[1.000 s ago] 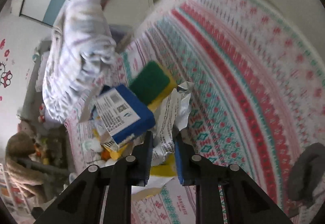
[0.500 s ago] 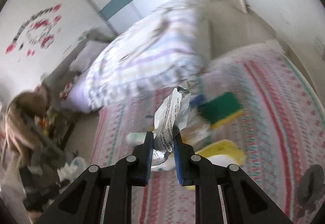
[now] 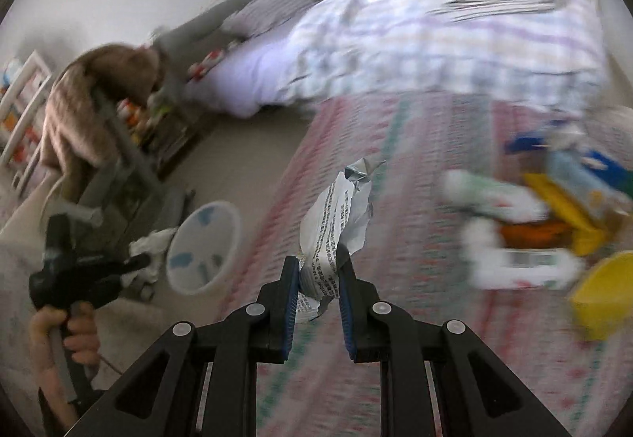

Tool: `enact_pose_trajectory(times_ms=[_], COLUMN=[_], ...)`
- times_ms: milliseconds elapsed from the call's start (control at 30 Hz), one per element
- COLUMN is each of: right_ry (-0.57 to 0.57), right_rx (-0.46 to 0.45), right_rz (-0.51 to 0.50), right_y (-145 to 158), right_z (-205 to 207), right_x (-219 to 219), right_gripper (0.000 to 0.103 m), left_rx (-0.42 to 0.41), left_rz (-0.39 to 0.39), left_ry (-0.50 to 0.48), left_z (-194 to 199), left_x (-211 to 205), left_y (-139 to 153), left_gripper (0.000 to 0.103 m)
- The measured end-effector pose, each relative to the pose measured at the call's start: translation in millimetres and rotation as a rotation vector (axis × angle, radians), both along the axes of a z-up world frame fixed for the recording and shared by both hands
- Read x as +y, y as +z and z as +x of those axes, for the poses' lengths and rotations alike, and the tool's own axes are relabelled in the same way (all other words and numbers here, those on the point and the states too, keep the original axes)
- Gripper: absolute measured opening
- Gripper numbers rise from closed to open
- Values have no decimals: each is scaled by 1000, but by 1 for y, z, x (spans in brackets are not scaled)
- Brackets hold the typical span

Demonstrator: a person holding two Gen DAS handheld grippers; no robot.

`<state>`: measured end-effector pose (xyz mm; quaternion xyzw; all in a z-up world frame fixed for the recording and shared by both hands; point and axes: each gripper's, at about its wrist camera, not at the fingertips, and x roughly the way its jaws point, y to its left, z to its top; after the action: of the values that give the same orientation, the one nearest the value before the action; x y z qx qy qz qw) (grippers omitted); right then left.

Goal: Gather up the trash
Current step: 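Carry both items over the white bin and open both tools, then move both tools back from the bin toward the trash on the bed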

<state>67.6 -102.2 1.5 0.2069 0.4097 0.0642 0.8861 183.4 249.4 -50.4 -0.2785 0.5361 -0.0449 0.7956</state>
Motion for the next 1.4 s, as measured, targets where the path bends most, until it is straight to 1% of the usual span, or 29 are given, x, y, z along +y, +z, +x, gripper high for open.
enact_pose_trajectory(times_ms=[33,100,133,233,267,300,367,400,433,467,500,533,633,767,800,867,967,1033,1167,1233,1300,1333,1400], right_ry=[11,58,70,129,156,167,199,208,217,227,234,247,269,301,307,330,330,327,322,307,297,284,269], right_rx=[1,9,10,26,34,35,44,47,52,55,58,62,66,70,71,74,73,66,65,67,68,66,56], right_rz=[2,17,17,3,-1,-2,-15,-19,-20,-24,-28,-36,-61,-81,-81,-64,-51,-34,-41,-47,-44,-47,-50], right_y=[0,-4,-4,-10,-13,-14,-18,-20,-21,-22,-24,-26,-30,-39,-40,-43,-44,-43,-39,-35,-31,-25,-16], right_z=[3,23,25,49,60,59,73,78,84,92,96,105,118,135,135,142,145,141,123,112,100,90,76], right_x=[10,41,51,92,106,113,134,141,147,155,161,170,186,205,206,213,214,210,192,179,164,150,131], right_gripper=[20,20,20,20,20,20,20,20,21,21,22,23,23,23,25,33,41,47,49,49,50,50,52], left_rx=[9,26,30,35,34,31,26,24,25,29,27,20,1,26,36,44,41,36,23,17,-21,-43,-89], left_rz=[-13,-35,-38,-60,-65,-65,-63,-64,-67,-74,-86,-92,-90,-145,-142,-127,-124,-104,-52,-23,15,28,58], left_ry=[3,17,21,30,38,42,53,56,58,56,61,72,121,232,260,293,289,276,224,200,178,162,112], left_z=[3,9,11,19,21,24,29,32,34,36,36,35,30,19,16,11,5,2,-4,-15,-32,-37,-49], left_x=[1,4,5,12,12,15,16,18,18,19,20,22,35,61,66,72,73,69,53,40,24,16,-4], left_y=[-3,-9,-11,-14,-15,-15,-16,-17,-17,-18,-17,-15,-10,-15,-16,-16,-13,-10,-2,6,21,28,42], left_gripper=[23,23,23,23,23,24,24,28,41,49,62,64,64,64,64,64,64,64,64,64,64,64,64])
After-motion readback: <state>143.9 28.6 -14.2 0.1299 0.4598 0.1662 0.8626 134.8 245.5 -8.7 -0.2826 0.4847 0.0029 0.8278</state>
